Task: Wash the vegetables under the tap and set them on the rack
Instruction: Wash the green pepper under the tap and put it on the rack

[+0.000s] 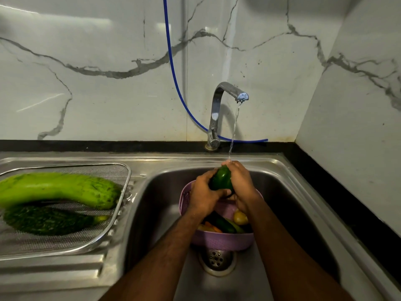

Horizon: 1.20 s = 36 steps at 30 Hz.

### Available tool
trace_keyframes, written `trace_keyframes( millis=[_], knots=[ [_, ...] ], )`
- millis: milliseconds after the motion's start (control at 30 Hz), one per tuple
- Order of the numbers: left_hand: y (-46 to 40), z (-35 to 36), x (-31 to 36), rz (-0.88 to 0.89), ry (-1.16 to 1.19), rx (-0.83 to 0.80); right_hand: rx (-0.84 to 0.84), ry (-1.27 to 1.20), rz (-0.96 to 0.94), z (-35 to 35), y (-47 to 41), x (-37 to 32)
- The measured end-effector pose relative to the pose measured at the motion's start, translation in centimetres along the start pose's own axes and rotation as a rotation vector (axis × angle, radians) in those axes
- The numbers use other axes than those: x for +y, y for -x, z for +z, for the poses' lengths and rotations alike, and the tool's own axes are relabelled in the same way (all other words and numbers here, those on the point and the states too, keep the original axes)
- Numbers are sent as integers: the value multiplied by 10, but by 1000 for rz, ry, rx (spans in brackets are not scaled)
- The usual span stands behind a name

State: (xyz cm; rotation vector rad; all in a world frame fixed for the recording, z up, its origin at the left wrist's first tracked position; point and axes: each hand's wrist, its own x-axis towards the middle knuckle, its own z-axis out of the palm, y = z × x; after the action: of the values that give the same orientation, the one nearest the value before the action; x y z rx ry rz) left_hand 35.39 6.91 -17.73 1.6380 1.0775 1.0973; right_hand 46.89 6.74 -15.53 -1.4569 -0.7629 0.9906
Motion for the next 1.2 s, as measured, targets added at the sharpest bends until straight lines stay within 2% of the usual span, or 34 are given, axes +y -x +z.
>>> trace_keyframes(
  millis=[200, 300, 467, 600, 733, 900, 1000, 1100, 1200],
  knots=[
    [1, -5, 3, -8, 41, 13, -181, -173, 75, -4, 3, -4],
    [2, -6, 5, 16, 14, 12, -140, -135, 19, -3, 4, -4],
    [5, -1, 6, 98, -99, -42, 86, -94, 46, -2, 1, -1],
    [3, -6, 1, 121, -146, -5, -18, -174, 242, 0, 1, -3],
    [3, -12, -1, 59, -179, -25, -74, -80, 209, 3, 4, 1],
    [4, -4, 4, -69, 38, -68, -44, -230, 123, 0, 1, 0],
    [2, -4, 3, -195, 196, -4, -79, -319, 114, -4, 0, -2],
    [5, -3, 10, -315, 243, -50, -84, -331, 142, -6, 3, -5],
    [4, -3, 9, -235, 250, -62, -66, -332, 195, -5, 7, -7]
  ],
)
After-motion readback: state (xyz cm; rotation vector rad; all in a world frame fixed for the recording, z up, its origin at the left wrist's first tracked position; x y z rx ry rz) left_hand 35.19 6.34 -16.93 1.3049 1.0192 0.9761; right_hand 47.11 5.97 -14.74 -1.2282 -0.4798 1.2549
